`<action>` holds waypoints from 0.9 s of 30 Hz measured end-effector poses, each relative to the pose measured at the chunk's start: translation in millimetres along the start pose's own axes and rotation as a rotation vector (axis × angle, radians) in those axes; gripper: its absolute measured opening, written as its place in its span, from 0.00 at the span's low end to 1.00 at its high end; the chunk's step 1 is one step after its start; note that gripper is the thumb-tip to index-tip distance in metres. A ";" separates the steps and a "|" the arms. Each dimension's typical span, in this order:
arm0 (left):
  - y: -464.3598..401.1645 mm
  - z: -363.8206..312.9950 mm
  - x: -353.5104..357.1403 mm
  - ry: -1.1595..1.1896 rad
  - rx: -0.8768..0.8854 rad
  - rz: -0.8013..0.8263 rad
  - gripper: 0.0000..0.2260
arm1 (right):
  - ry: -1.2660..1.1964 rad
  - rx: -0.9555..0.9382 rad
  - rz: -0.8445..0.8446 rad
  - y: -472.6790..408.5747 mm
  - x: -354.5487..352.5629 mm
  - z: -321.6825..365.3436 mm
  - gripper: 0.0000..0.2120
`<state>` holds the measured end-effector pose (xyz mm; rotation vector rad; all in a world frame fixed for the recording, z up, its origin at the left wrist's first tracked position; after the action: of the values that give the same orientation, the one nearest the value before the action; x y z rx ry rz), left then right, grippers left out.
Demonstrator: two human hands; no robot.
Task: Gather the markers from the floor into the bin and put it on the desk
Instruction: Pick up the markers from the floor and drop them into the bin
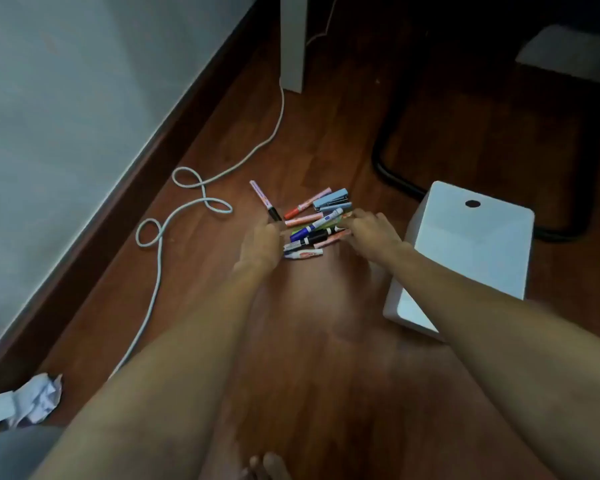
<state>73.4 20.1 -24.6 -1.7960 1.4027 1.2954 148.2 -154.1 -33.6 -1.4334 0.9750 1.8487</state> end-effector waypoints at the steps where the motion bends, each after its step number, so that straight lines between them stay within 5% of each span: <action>1: -0.2 1.7 4.8 0.017 -0.020 0.016 0.15 | 0.014 0.001 0.018 -1.0 5.0 0.6 0.19; 12: 7.9 26.0 53.0 -0.014 -0.060 0.078 0.09 | 0.048 0.013 0.016 -0.1 36.7 -6.3 0.17; 27: 11.9 13.1 48.8 -0.075 0.009 0.037 0.14 | 0.178 0.013 -0.033 -2.0 13.0 -9.6 0.15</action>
<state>58.0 5.7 -72.0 -1.7052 1.4042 1.3590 151.8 -160.8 -48.0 -1.6183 1.0394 1.7102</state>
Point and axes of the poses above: each hand's wrist, its own y-axis away from the middle knuckle, its own x-axis out of the palm, z = x × y, the point moved 8 cm from there along -y, towards the middle knuckle, and after that the axes turned 10 degrees about -z, right-handed, at the moved point
